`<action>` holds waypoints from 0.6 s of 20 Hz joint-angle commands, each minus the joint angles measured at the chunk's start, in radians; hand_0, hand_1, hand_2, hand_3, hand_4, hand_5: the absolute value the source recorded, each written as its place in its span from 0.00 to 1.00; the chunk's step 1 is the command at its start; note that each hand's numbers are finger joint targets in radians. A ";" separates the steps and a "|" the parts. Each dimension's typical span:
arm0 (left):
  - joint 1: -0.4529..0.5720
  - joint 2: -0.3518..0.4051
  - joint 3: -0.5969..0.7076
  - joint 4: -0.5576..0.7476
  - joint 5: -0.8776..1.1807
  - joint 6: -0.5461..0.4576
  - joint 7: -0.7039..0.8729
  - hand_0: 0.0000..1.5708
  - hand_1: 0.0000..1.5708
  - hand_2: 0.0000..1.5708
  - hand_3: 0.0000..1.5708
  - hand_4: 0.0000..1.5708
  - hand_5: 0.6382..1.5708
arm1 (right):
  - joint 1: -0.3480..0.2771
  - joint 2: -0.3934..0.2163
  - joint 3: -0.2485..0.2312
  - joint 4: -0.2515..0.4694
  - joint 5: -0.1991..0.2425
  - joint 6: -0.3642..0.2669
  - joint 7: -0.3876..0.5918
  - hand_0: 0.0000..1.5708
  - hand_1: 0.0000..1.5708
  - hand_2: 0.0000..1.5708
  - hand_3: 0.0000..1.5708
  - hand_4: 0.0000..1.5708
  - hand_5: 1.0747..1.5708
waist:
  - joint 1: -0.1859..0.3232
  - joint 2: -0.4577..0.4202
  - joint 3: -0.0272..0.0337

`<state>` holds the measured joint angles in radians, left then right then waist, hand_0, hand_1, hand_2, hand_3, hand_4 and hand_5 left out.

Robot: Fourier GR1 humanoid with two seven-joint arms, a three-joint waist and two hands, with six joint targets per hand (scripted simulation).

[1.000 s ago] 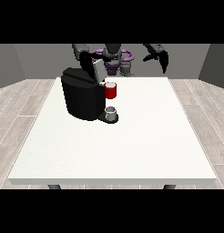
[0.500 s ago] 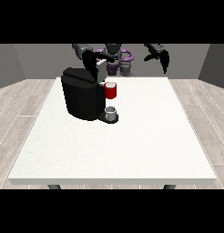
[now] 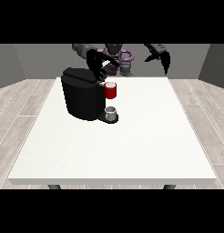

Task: Insert the coffee pod into the coffee machine and close the lid

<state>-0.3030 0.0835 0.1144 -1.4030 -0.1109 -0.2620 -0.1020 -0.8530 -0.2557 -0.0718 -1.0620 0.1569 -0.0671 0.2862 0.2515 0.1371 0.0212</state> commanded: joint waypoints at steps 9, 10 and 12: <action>-0.068 -0.002 -0.035 0.005 0.014 -0.050 -0.019 0.00 0.00 0.00 0.00 0.23 1.00 | -0.143 0.007 0.037 -0.127 0.034 0.012 0.043 0.00 0.00 0.00 0.00 0.00 1.00 | 0.200 0.067 -0.0211; -0.072 -0.010 -0.031 0.018 0.005 -0.031 -0.033 0.00 0.00 0.00 0.00 0.23 1.00 | -0.142 -0.011 0.034 -0.150 0.027 0.033 0.049 0.00 0.00 0.00 0.00 0.03 1.00 | 0.182 0.087 -0.0211; -0.100 -0.010 -0.052 0.013 0.002 -0.051 -0.040 0.00 0.00 0.00 0.00 0.27 1.00 | -0.172 -0.024 0.030 -0.175 0.042 0.018 0.095 0.00 0.00 0.00 0.00 0.00 1.00 | 0.232 0.109 -0.0214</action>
<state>-0.3732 0.0767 0.0779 -1.3949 -0.1062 -0.3001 -0.1304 -0.8935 -0.3608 -0.1148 -1.1801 0.2116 -0.0682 0.5262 0.3692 0.2147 0.0375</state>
